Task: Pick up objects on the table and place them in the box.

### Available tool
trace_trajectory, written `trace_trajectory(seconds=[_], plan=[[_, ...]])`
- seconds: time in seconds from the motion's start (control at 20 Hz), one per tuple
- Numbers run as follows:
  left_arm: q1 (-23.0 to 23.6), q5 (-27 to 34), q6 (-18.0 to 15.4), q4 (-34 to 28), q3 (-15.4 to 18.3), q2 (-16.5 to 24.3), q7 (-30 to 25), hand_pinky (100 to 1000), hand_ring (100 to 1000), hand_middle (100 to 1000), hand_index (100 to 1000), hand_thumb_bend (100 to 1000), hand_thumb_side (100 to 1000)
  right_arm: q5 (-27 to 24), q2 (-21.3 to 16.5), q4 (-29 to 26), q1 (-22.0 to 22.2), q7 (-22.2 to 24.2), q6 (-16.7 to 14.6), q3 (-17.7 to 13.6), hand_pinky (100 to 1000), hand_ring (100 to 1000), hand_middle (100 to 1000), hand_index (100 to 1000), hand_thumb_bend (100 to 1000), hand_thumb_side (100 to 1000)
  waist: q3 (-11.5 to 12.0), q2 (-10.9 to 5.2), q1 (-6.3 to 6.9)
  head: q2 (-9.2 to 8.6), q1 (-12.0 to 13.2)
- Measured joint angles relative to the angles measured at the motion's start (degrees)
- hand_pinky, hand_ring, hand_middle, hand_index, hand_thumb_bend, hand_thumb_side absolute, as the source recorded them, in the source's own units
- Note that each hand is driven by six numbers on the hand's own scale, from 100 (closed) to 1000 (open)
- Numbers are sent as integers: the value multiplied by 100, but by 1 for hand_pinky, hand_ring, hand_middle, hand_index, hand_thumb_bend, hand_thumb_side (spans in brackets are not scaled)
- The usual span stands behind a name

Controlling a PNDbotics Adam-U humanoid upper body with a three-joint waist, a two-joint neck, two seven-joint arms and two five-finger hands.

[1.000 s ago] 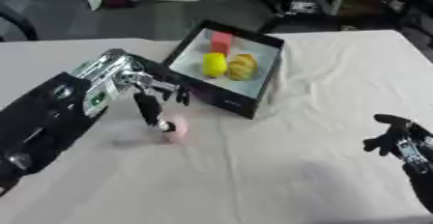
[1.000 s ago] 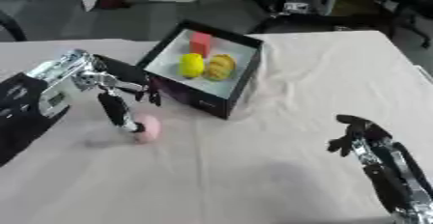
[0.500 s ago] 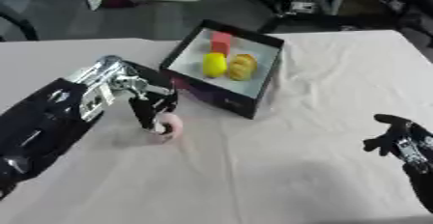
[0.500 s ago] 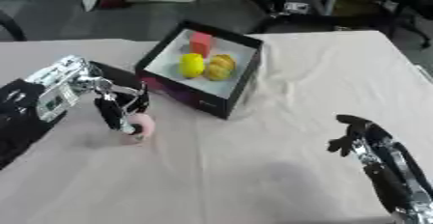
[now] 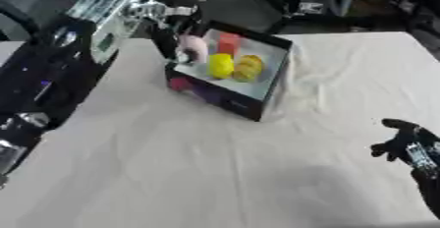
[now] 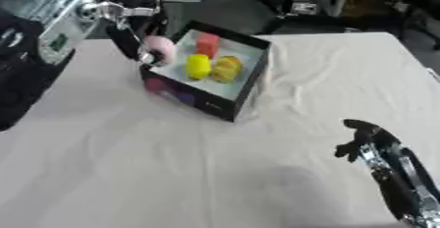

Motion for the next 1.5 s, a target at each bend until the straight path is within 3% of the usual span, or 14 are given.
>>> trace_trajectory(seconds=[0.15, 0.25, 0.3, 0.35, 0.4, 0.5, 0.6, 0.7, 0.95, 1.0, 1.25, 1.4, 1.5], plan=[[13, -909, 260, 786, 440, -603, 896, 521, 386, 443, 613, 233, 278, -10, 10, 12, -8, 20, 13, 35, 691, 516, 325, 783, 100, 715, -59, 0, -45, 0, 91], [45, -1332, 460, 1126, 669, -908, 1571, 608, 478, 535, 711, 307, 454, -27, 14, 15, -32, 40, 24, 53, 691, 517, 325, 783, 100, 715, -82, 0, -52, 0, 144], [63, -1483, 550, 1247, 744, -1025, 1909, 660, 555, 627, 791, 435, 650, -35, 15, 15, -52, 49, 24, 66, 691, 516, 325, 782, 100, 712, -95, 0, -52, 0, 159], [76, -1574, 617, 1334, 788, -1105, 2194, 691, 609, 690, 836, 508, 762, -42, 15, 15, -55, 57, 26, 67, 691, 516, 325, 782, 100, 710, -98, 0, -52, 0, 168], [79, -1620, 665, 1400, 814, -1152, 2442, 713, 653, 740, 868, 532, 855, -52, 15, 15, -55, 62, 30, 67, 692, 516, 324, 782, 100, 709, -98, 0, -52, 0, 171], [80, -1599, 722, 1460, 826, -1168, 2791, 744, 729, 809, 898, 497, 947, -55, 15, 15, -56, 63, 31, 66, 692, 516, 325, 782, 100, 702, -87, 0, -52, 0, 170], [86, -1406, 752, 1407, 818, -1076, 2989, 741, 730, 818, 904, 450, 958, -55, 15, 15, -57, 62, 31, 64, 691, 516, 324, 782, 100, 703, -62, 0, -52, 0, 146], [154, -991, 761, 1146, 780, -828, 3082, 724, 694, 789, 893, 346, 895, -55, 15, 15, -56, 55, 32, 51, 691, 516, 324, 782, 100, 703, -33, 0, -52, 0, 123], [922, 858, 970, -577, 736, 413, 3189, 690, 617, 702, 846, 141, 794, -53, 15, 15, -56, 25, 32, 19, 691, 515, 324, 782, 100, 715, 59, 0, -52, 0, 65], [1196, 1256, 1042, -1023, 779, 687, 3222, 680, 603, 677, 834, 100, 776, -50, 15, 15, -55, 17, 35, 9, 691, 516, 325, 782, 100, 716, 72, 0, -52, 0, 64], [3161, 3054, 1416, -3084, 1456, 1641, 3737, 640, 568, 627, 823, 100, 804, 0, 21, 15, -54, -33, 39, -33, 692, 516, 327, 782, 100, 735, 225, 6, -52, 0, 65], [4304, 3843, 1580, -3795, 1919, 1677, 4242, 631, 560, 616, 816, 100, 831, 28, 63, 15, -53, -66, 47, -43, 692, 517, 328, 782, 100, 753, 296, 8, -52, 0, 114], [4838, 4199, 1631, -4053, 2130, 1492, 4543, 624, 552, 603, 810, 100, 844, 46, 77, 15, -54, -81, 56, -44, 692, 517, 328, 783, 100, 758, 312, 8, -52, 0, 162]])
